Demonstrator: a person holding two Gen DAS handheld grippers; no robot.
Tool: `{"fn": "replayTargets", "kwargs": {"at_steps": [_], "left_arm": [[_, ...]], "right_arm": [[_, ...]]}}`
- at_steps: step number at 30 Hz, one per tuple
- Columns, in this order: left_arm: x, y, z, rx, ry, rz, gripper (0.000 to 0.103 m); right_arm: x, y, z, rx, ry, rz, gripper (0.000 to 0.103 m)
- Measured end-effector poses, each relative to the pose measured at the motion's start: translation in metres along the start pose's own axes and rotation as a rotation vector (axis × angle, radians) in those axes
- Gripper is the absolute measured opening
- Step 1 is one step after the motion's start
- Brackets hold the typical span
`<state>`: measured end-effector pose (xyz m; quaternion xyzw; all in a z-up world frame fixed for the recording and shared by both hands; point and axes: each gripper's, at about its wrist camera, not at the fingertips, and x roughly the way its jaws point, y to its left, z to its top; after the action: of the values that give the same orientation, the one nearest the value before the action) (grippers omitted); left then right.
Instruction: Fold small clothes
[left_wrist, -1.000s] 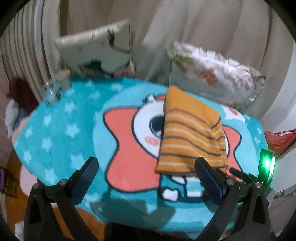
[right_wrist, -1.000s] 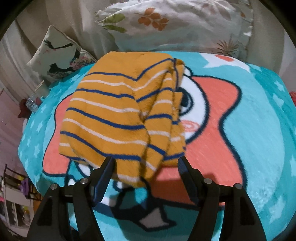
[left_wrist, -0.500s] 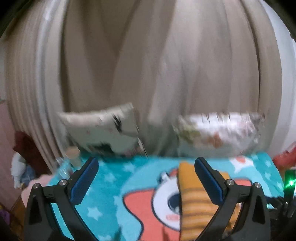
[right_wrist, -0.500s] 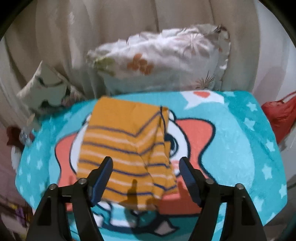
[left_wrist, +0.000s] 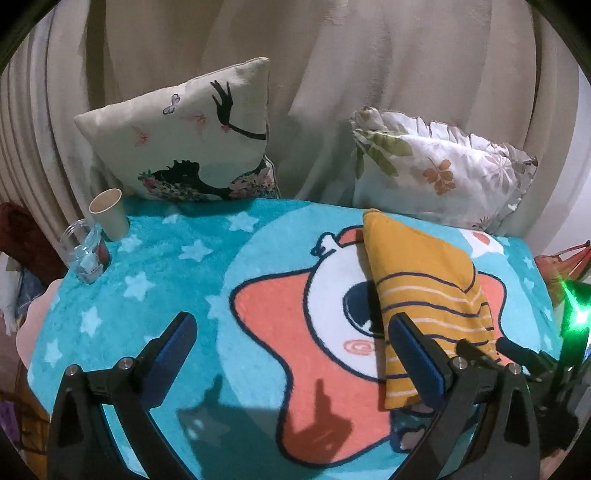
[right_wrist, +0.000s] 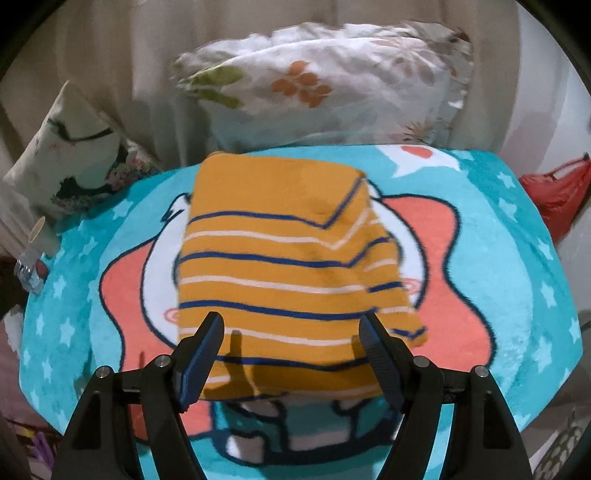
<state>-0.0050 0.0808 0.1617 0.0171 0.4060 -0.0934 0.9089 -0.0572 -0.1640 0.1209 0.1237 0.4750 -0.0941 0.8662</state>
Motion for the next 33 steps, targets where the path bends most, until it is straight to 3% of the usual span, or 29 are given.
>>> {"fn": "replayTargets", "kwargs": {"at_steps": [10, 21, 33], "left_arm": [[0.01, 0.014, 0.002, 0.024, 0.035, 0.007, 0.103], [0.004, -0.005, 0.001, 0.074, 0.024, -0.016, 0.103], [-0.006, -0.015, -0.007, 0.042, 0.025, 0.014, 0.103]], "right_arm": [[0.015, 0.045, -0.002, -0.071, 0.016, 0.018, 0.079], [0.017, 0.036, -0.004, -0.049, 0.032, 0.018, 0.079], [0.012, 0.017, -0.005, -0.05, 0.032, 0.033, 0.079]]}}
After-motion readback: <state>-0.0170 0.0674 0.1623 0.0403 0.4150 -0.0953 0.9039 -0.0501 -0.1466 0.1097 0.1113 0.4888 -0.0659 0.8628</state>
